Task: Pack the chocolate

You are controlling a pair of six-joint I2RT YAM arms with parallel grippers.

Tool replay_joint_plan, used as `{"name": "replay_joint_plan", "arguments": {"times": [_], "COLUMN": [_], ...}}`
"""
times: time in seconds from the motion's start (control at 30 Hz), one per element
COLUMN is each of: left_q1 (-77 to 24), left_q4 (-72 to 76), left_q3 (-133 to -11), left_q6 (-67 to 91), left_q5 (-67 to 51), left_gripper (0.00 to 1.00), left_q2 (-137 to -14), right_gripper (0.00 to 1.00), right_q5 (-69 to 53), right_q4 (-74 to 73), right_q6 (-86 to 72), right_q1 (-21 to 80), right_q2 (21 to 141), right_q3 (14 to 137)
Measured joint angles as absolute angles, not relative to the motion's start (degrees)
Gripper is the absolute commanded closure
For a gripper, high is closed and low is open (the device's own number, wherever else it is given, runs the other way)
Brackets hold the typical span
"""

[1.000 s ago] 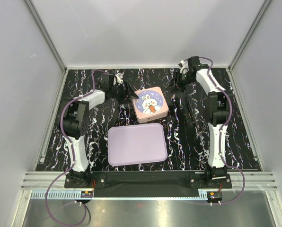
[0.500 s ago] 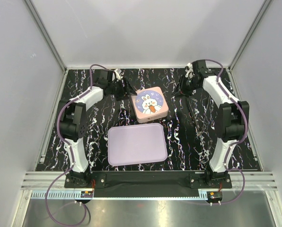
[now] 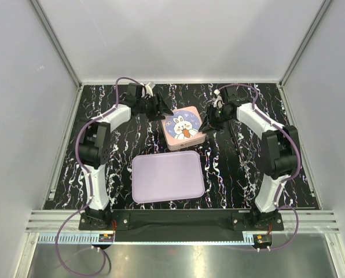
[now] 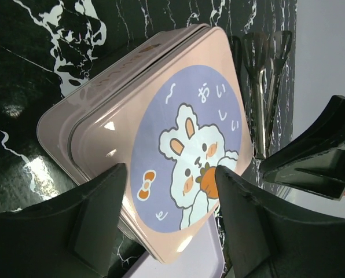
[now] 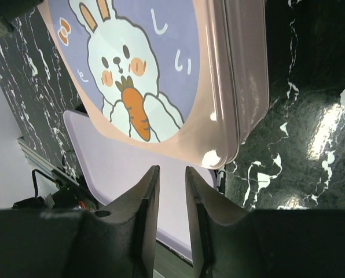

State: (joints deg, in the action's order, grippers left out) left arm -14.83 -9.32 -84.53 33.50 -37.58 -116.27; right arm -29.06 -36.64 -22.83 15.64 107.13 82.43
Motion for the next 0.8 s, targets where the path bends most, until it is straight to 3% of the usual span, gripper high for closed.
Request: {"name": "replay_joint_plan", "arguments": {"times": [0.6, 0.8], "left_q1": [-14.9, -14.9], "left_q4": [-6.4, -6.6], "left_q3": [-88.4, -89.5], "left_q6": [33.9, 32.9], "left_q5": [-39.3, -39.0], "left_gripper": [0.32, 0.32], "left_q2": [-120.7, -121.3], "right_gripper": [0.71, 0.78], "right_q5": [-26.4, -26.0], "right_q4": [-31.7, -30.7], "right_q6": [-23.0, -23.0], "right_q1": [15.6, 15.6], "right_q2": [110.5, 110.5], "right_q3": [82.2, 81.8]}}
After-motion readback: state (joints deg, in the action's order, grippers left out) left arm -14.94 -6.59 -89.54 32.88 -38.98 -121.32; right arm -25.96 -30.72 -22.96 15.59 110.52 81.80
